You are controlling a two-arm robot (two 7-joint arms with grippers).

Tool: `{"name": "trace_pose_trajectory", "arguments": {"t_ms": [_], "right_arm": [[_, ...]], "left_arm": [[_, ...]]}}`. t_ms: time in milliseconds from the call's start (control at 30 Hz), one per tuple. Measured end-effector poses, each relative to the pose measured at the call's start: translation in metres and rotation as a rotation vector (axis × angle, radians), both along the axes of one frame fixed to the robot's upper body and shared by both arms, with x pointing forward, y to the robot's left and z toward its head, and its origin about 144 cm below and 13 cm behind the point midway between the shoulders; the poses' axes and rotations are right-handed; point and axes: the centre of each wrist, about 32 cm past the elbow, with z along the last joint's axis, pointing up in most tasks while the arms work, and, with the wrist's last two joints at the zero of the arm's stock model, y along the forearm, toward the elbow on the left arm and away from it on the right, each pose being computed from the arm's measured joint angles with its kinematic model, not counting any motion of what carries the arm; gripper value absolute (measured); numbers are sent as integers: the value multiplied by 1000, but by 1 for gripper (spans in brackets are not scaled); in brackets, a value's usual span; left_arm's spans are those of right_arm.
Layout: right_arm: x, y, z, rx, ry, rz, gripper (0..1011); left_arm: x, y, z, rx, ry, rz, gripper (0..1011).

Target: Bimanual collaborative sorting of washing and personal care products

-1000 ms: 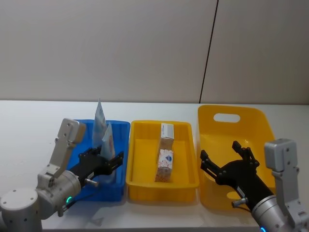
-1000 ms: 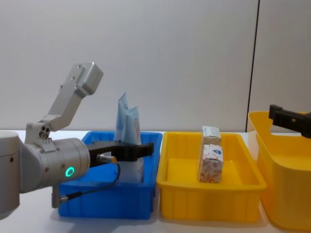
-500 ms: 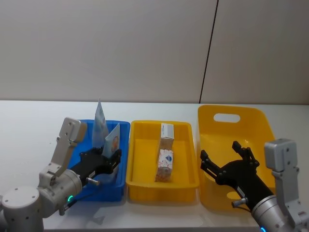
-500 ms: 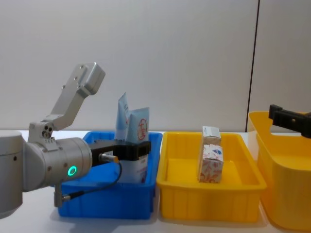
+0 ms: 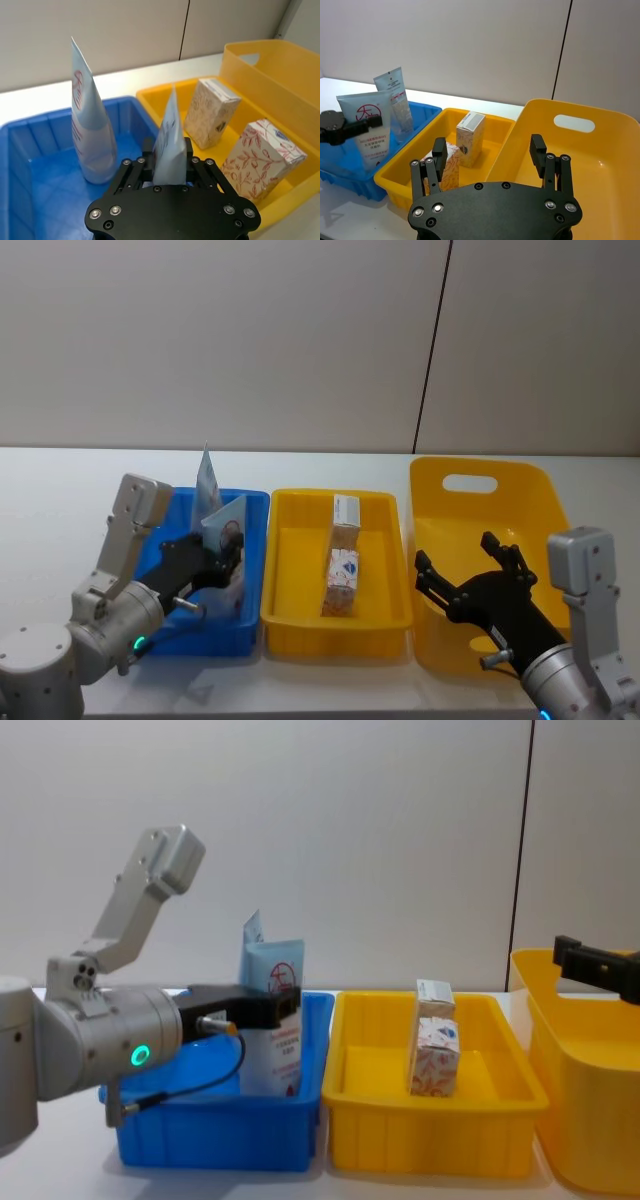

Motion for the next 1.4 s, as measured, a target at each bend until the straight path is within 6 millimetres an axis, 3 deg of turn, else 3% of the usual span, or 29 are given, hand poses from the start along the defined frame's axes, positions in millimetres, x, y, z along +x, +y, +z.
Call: {"name": "trace_pose_trajectory", "arguments": {"t_ms": [267,300,500,1400], "right_arm": [[0,0,0,0,0,0,1003],[0,0,0,0,0,0,1003],[0,0,0,0,0,0,1003],[0,0,0,0,0,0,1003]], "left_arm": [[0,8,16,-2,-98,-9,178],[0,9,19,-2,-113,-13,101],[1,14,27,-1,-146,-27,0],[1,20,41,-9,-199,-52,0]]}}
